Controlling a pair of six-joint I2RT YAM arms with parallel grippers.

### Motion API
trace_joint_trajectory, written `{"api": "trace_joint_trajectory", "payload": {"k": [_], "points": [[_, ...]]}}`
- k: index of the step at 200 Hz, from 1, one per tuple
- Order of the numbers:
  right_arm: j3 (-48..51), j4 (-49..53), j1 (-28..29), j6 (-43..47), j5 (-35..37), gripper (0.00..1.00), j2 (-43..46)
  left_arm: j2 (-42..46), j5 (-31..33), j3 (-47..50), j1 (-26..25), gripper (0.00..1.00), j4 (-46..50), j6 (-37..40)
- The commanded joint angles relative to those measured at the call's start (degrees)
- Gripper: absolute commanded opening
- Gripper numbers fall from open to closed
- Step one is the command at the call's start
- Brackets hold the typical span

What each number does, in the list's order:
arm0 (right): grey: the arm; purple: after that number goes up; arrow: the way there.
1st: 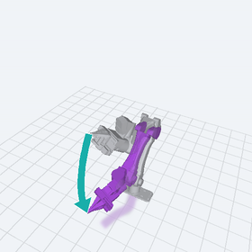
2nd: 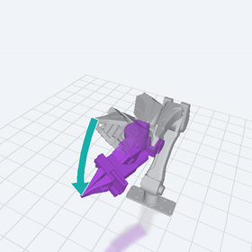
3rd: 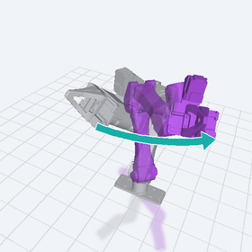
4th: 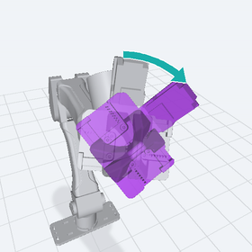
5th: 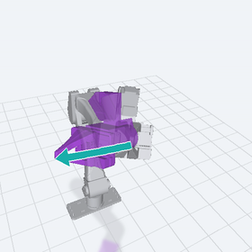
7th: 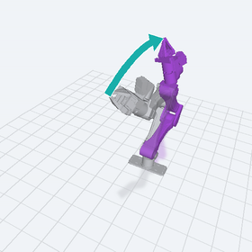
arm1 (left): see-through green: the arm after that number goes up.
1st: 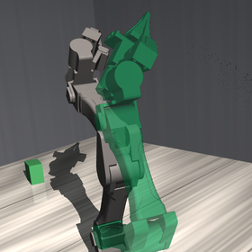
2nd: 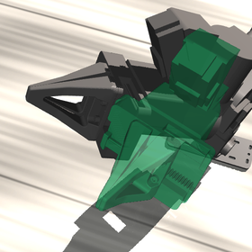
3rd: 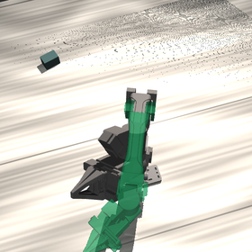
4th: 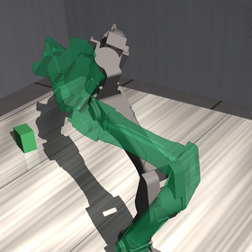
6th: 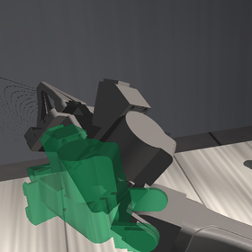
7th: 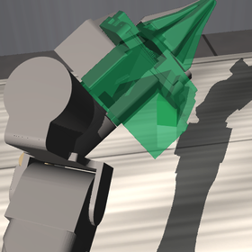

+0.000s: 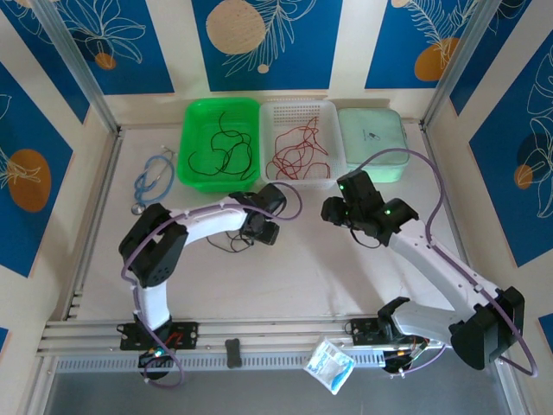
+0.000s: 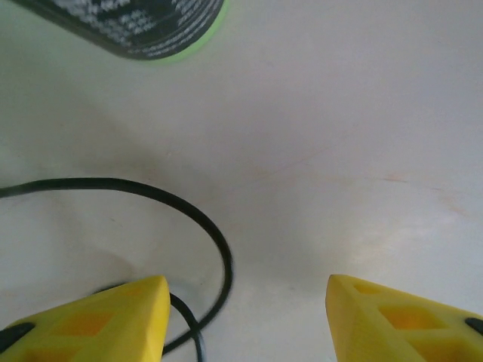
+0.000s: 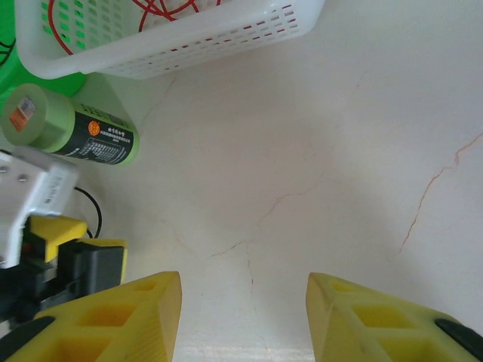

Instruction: Untangle the cables

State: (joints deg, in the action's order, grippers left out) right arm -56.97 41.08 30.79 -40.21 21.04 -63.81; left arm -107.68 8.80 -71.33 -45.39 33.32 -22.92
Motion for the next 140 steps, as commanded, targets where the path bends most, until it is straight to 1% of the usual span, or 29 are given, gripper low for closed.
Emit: {"api": "trace_joint_trajectory", "payload": {"k": [1, 21, 48, 79, 93, 106, 140], "points": [[0.7, 1.8, 0.1, -1.0, 1.1, 0.47, 2.0, -1.8, 5.6, -1.3, 0.3, 0.56, -0.1, 3.4], [1.0, 2.0, 0.2, -1.3, 1.0, 0.47, 2.7, -2.7, 6.7, -0.9, 0.2, 0.49, -1.5, 4.4], [1.1, 2.1, 0.2, -1.6, 1.1, 0.47, 3.2, -1.3, 7.1, 0.9, -0.3, 0.33, -4.3, 5.0], [0.8, 2.6, 0.2, -1.6, 1.3, 0.47, 3.3, 5.5, 9.8, 2.6, -1.6, 0.11, -4.1, 4.6], [0.8, 2.6, 0.4, -1.6, 1.2, 0.47, 3.6, 9.6, 11.4, 2.9, -1.9, 0.04, -2.1, 4.1], [0.9, 2.6, 0.7, -1.6, 1.3, 0.47, 3.9, 13.8, 12.2, 2.6, -2.0, 0.02, 0.4, 3.7], [2.5, 0.4, 2.1, 0.3, 1.0, 0.47, 5.6, 23.2, 13.3, -0.1, -2.1, 0.02, 7.6, 3.9]]}}
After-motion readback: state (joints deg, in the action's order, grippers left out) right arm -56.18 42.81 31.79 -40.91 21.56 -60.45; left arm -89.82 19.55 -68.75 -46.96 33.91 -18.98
